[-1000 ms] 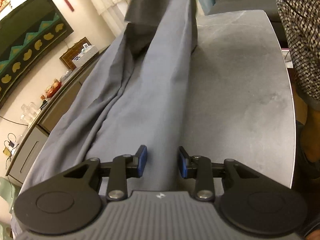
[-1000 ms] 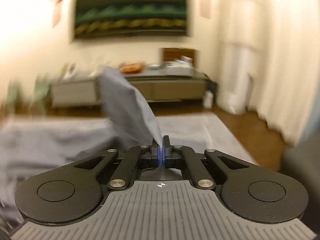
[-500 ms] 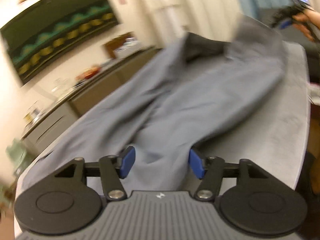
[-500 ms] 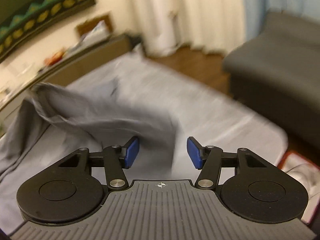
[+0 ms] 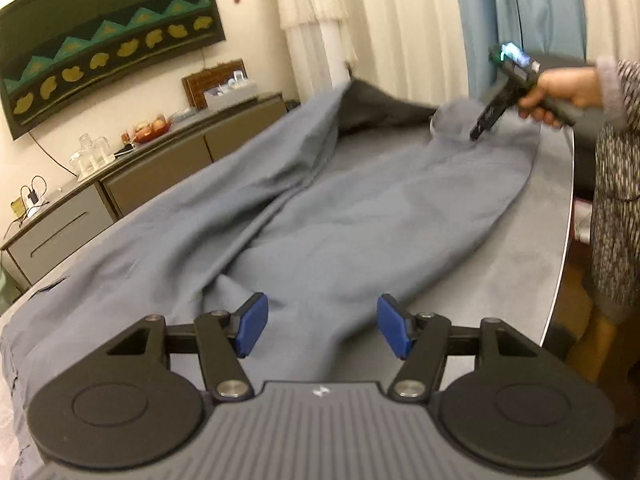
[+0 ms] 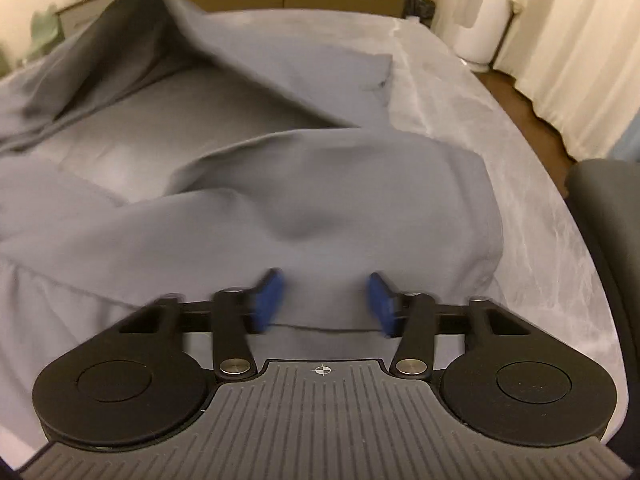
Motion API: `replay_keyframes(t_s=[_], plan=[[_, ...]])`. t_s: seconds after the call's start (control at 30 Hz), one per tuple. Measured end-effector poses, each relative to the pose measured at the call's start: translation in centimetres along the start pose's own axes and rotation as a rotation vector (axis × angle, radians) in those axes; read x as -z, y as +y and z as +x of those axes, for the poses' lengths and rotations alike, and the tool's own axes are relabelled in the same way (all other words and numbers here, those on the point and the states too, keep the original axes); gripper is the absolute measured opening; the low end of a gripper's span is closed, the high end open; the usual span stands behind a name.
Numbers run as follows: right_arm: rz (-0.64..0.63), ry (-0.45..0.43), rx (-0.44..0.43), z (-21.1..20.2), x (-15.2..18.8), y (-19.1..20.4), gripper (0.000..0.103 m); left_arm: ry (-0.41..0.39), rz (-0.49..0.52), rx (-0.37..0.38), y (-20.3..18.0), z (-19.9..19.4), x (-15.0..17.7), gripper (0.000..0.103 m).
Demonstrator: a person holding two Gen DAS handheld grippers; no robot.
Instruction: Fold clothes
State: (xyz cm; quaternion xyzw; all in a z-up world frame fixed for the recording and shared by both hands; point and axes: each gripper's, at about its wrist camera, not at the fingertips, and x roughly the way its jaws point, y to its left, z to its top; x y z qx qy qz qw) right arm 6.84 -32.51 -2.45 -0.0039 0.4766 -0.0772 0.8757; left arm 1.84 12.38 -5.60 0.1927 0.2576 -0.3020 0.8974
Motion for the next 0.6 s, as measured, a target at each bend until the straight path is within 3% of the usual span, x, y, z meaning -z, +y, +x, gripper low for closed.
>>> replay_keyframes(t_s=[0.1, 0.2, 0.27, 0.33, 0.37, 0.43, 0.47, 0.53, 0.6], plan=[[0.022, 0.009, 0.097, 1.6, -0.6, -2.8, 0.054, -0.060, -0.123, -0.031, 2.2, -0.4, -0.6, 0.063], [0.014, 0.011, 0.206, 2.0, -0.2, -4.3, 0.055, -0.025, -0.206, -0.142, 4.3, 1.4, -1.2, 0.065], [0.013, 0.006, 0.218, 2.4, 0.0, -4.4, 0.056, 0.029, -0.227, -0.197, 5.2, 3.7, -1.9, 0.064], [-0.006, -0.023, 0.256, 2.6, -0.6, -3.8, 0.053, 0.062, -0.201, -0.190, 5.0, 6.5, -3.3, 0.062], [-0.015, -0.074, 0.264, 2.3, -0.9, -3.3, 0.047, 0.064, -0.187, -0.169, 4.5, 8.1, -4.6, 0.062], [-0.001, -0.178, 0.129, 0.6, -1.5, -1.6, 0.048, 0.075, -0.158, -0.099, 3.3, 11.0, -6.7, 0.061], [0.008, -0.199, 0.051, 0.2, -2.0, -0.6, 0.050, 0.094, -0.138, -0.102, 2.6, 12.6, -7.3, 0.061], [0.012, -0.172, -0.054, 1.2, -2.9, 1.1, 0.052, 0.131, -0.098, -0.107, 1.0, 15.8, -8.4, 0.061], [-0.017, -0.111, -0.051, 3.3, -3.5, 2.7, 0.052, 0.168, -0.058, -0.112, -0.6, 19.0, -9.5, 0.060]])
